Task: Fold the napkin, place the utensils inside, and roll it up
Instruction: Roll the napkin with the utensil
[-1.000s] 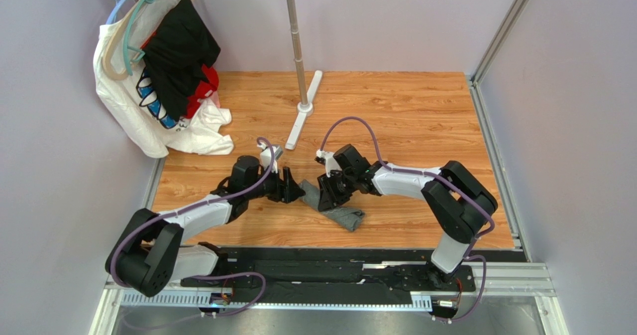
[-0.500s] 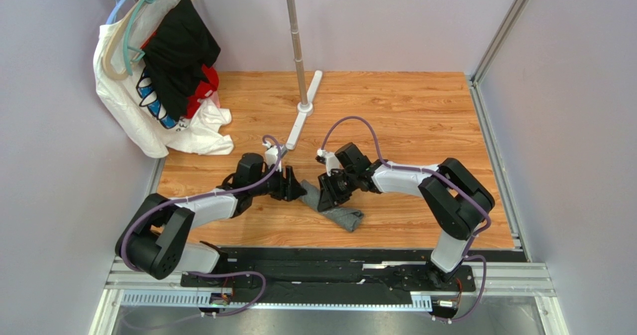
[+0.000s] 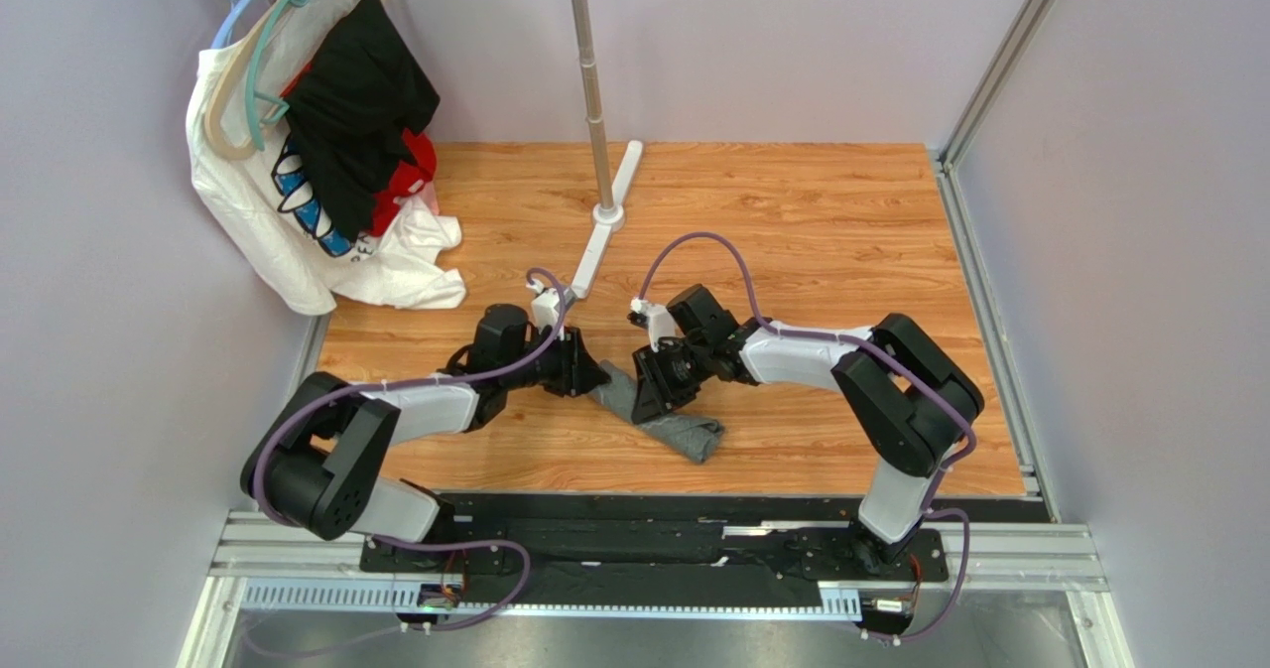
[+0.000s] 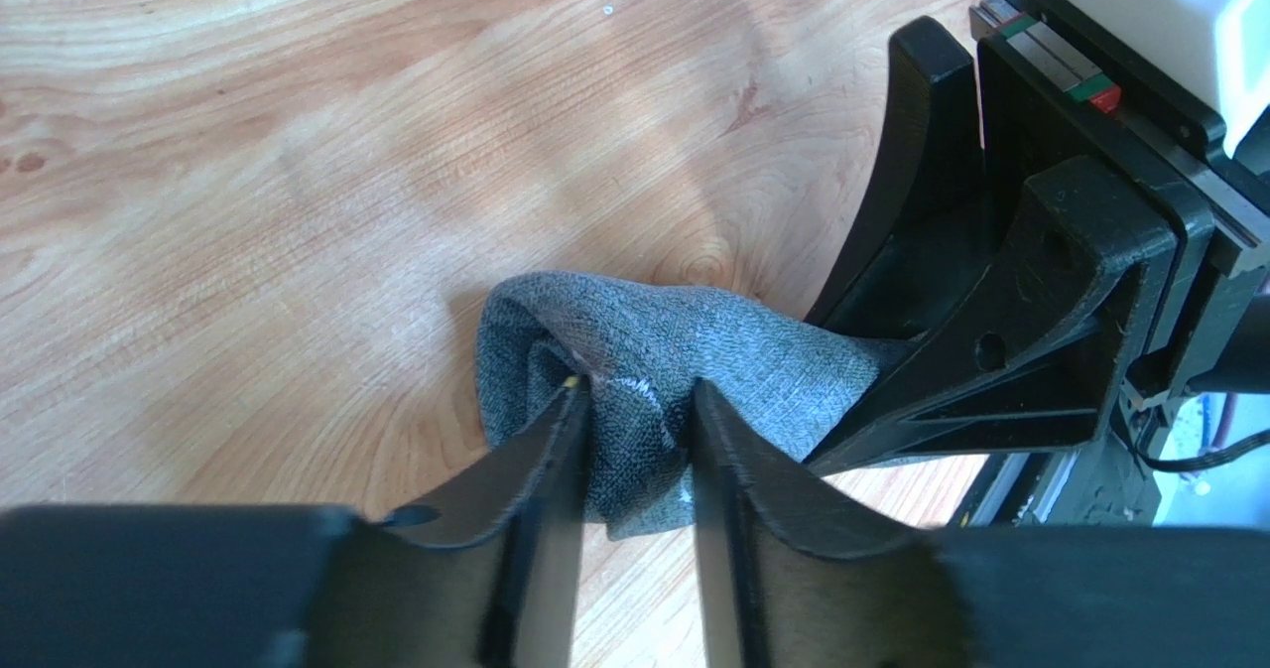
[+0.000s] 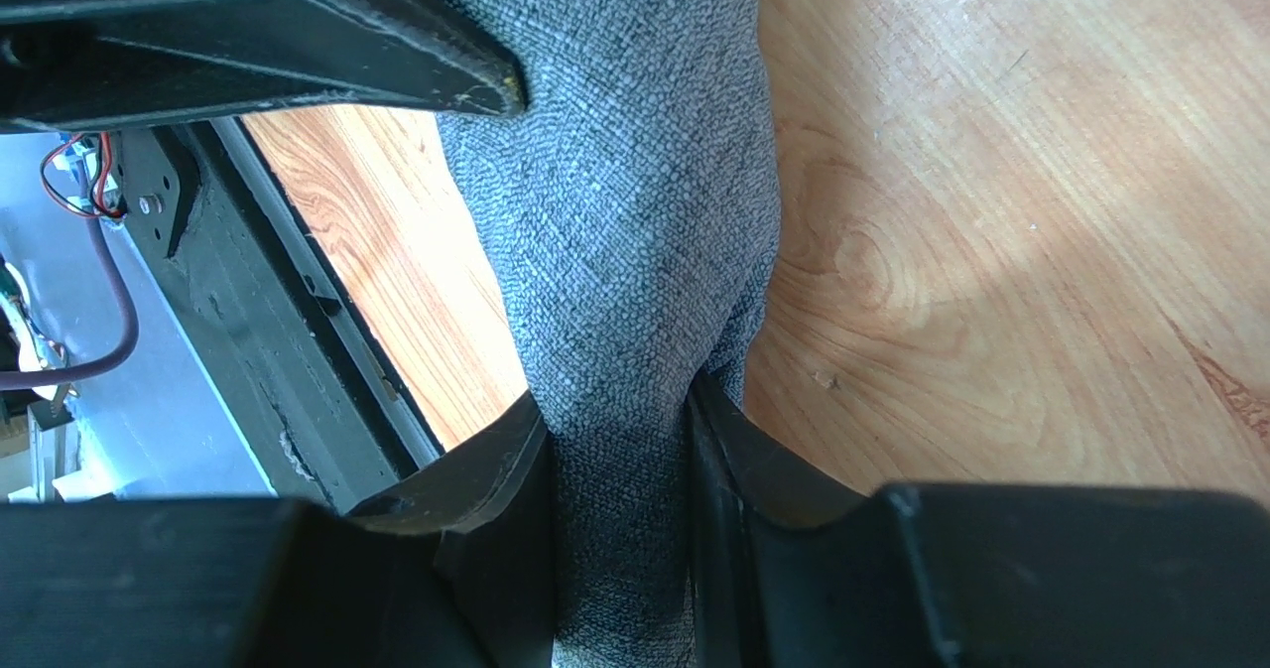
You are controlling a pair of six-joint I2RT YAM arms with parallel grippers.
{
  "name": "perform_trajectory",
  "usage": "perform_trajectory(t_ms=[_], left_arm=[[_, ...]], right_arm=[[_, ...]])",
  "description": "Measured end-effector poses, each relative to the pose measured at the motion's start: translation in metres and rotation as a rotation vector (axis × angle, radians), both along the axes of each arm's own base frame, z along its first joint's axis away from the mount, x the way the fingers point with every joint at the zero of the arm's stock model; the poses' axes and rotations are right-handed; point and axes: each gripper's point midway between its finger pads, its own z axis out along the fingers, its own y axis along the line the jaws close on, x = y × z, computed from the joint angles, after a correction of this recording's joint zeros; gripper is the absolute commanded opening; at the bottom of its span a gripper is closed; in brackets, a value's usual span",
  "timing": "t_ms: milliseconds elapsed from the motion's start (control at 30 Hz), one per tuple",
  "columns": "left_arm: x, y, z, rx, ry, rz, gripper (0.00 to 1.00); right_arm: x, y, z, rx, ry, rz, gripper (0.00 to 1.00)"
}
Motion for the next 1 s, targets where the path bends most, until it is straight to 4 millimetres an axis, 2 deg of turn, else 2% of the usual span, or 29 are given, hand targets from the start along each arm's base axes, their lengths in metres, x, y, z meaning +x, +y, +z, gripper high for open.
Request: perform_trajectory(t_ms=[100, 200, 300, 500, 600, 800, 1000], left_arm=[[-0.001, -0.002, 0.000, -0.009, 0.004, -0.008, 0.17], [-0.002, -0.003, -0.001, -0.013, 0.009, -0.017, 0.16], [-0.003, -0.003, -0.004, -0.013, 0.016, -0.021, 0.12], [-0.002, -0.005, -0.010, -0.004, 0.044, -0.028, 0.11], [0.001, -0.007, -0.009, -0.003, 0.055, -0.032, 0.10], [0.005, -0.010, -0.010, 0.014, 0.091, -0.034, 0.09], [0.009, -0.012, -0.014, 0.029, 0.129, -0.039, 0.09]], right_arm=[[0.000, 0.000, 0.000, -0.002, -0.001, -0.001, 0.55], [-0.001, 0.001, 0.003, 0.002, 0.007, 0.002, 0.62], [-0.001, 0.000, 0.006, -0.013, -0.005, -0.002, 0.65], [0.003, -0.022, 0.009, -0.139, -0.081, -0.056, 0.67], [0.007, -0.029, 0.016, -0.204, -0.173, -0.082, 0.67], [-0.001, -0.019, 0.031, -0.281, -0.397, -0.057, 0.67], [-0.011, -0.010, 0.032, -0.343, -0.570, -0.009, 0.68]])
